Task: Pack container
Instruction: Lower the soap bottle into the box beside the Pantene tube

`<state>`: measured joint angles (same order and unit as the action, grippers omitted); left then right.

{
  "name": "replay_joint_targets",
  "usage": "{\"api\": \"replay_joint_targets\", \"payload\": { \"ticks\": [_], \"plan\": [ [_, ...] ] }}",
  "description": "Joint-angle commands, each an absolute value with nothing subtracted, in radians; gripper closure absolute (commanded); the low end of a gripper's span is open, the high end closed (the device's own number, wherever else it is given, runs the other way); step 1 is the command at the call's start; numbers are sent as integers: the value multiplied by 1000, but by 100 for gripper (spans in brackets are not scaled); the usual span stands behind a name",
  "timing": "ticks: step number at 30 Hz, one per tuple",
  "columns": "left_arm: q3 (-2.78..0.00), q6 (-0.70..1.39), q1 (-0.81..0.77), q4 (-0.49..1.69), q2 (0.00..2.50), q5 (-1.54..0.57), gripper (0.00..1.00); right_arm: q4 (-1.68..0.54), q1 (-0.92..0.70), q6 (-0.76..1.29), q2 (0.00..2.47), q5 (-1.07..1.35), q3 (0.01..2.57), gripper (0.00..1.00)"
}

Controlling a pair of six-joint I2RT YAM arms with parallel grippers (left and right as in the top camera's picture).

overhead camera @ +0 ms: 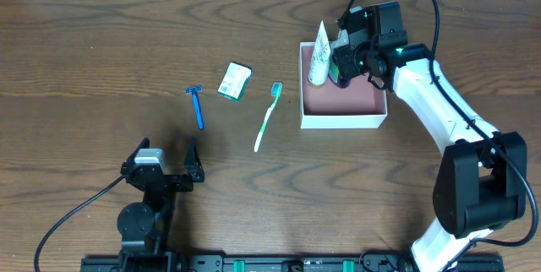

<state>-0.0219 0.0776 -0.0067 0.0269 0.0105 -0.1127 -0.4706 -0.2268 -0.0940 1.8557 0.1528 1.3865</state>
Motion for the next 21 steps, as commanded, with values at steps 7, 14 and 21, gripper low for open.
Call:
{"api": "replay_joint_targets", "payload": {
  "ticks": [7, 14, 21],
  "plan": [
    [-4, 72, -1, 59, 6, -120, 2, -459, -237, -82, 1854, 161, 1404, 50],
    [-4, 72, -1, 60, 6, -120, 2, -439, -237, -68, 1854, 161, 1404, 48],
    [-4, 72, -1, 59, 6, -120, 2, -420, -237, -13, 1854, 169, 1404, 47]
  ]
}}
